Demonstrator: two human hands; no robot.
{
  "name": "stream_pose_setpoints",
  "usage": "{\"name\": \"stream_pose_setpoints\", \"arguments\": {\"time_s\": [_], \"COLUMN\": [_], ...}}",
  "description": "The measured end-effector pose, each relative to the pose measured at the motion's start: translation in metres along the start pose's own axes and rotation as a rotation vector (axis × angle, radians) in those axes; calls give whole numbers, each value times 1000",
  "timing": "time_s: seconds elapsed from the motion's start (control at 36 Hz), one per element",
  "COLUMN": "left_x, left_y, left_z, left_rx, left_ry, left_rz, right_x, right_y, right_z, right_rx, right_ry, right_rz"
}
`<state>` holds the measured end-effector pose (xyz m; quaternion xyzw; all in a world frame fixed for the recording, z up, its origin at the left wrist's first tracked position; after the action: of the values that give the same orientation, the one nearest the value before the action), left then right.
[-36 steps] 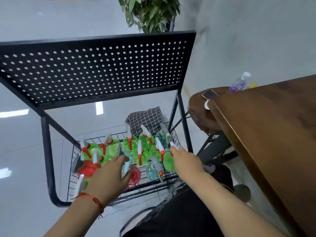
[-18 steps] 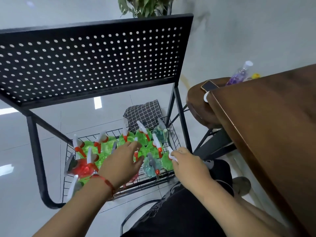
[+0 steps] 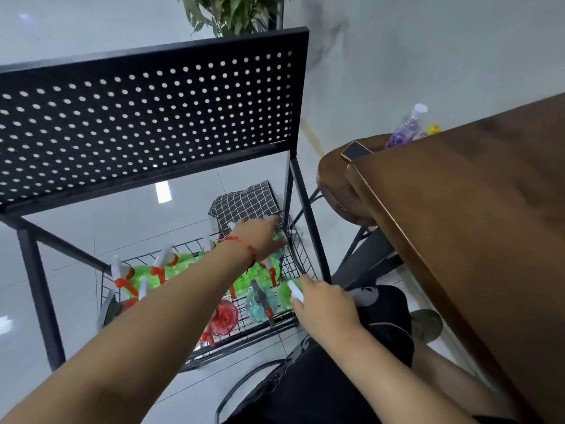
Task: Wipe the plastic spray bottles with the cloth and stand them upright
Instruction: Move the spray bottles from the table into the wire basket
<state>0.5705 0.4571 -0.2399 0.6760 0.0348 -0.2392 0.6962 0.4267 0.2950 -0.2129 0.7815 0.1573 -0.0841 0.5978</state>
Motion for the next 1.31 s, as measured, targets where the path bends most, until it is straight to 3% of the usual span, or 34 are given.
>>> {"name": "stream_pose_setpoints", "arguments": {"time_s": [0.33, 1.03, 1.31], "left_x": [7, -6, -32], "left_y": [-1, 1, 8], "left_z": [0, -1, -28], "left_rx": [-193, -46, -149], "left_ry": [-64, -28, -28], "left_rz": [-10, 68, 178], "right_x": [31, 40, 26], "right_y": [-6, -5, 15], "right_z": [-9, -10, -12], "right_rx": [-160, -67, -99], "right_ry": [16, -53, -30], "right_rz": [29, -31, 8]}}
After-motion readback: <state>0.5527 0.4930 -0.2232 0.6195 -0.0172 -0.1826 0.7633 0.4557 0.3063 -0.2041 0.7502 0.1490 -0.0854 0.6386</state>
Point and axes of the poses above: each hand's wrist, its own x-axis towards the middle knuckle, its own y-axis out of the back of the hand, z = x × y, the point moved 1 cm from there along x, towards the middle knuckle, and after that the axes turned 7 degrees about x, right-handed, at the moved point
